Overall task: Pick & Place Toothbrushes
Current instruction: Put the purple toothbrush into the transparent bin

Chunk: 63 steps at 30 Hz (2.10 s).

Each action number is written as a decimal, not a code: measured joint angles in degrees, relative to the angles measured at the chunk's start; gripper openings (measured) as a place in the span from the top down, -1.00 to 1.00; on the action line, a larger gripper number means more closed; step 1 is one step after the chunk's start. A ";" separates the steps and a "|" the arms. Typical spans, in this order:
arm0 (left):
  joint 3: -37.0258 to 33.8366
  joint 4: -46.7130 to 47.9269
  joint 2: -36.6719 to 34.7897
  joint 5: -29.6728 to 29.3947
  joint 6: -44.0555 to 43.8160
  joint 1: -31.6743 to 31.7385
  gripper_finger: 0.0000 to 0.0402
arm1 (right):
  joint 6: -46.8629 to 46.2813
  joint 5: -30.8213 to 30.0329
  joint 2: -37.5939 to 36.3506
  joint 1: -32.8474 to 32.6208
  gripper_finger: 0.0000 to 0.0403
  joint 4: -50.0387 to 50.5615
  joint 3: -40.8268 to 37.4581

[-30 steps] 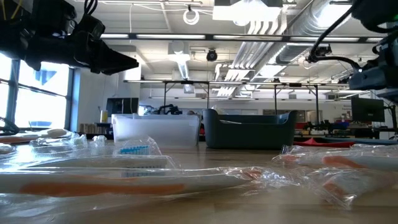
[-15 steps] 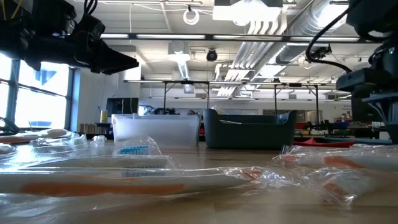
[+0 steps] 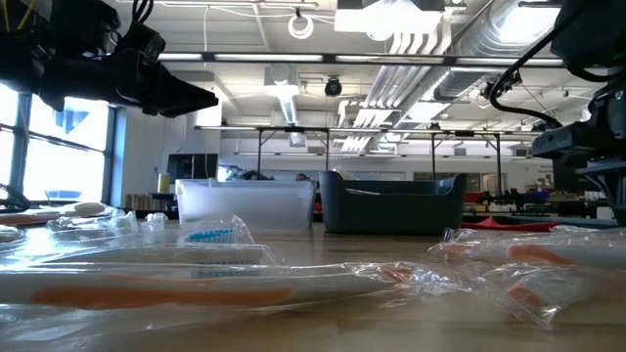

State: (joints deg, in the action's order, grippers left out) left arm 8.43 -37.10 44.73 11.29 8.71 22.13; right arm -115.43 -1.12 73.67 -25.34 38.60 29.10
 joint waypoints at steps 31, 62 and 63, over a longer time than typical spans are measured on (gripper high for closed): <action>0.01 -0.63 0.01 -3.70 -0.43 -0.02 0.15 | 4.47 -8.45 -6.26 -0.20 0.93 -0.59 -0.41; 0.02 -6.40 0.00 -4.98 -4.81 -0.01 0.15 | 81.92 -42.70 -13.35 8.13 0.92 -48.60 -0.12; 0.02 -6.37 0.00 -4.98 -4.79 0.00 0.15 | 83.27 -43.09 -12.81 8.67 0.92 -49.70 -0.10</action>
State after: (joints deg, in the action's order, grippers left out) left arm 8.45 -43.47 44.73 6.31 3.92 22.13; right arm -32.16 -44.21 60.86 -16.67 -11.10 28.99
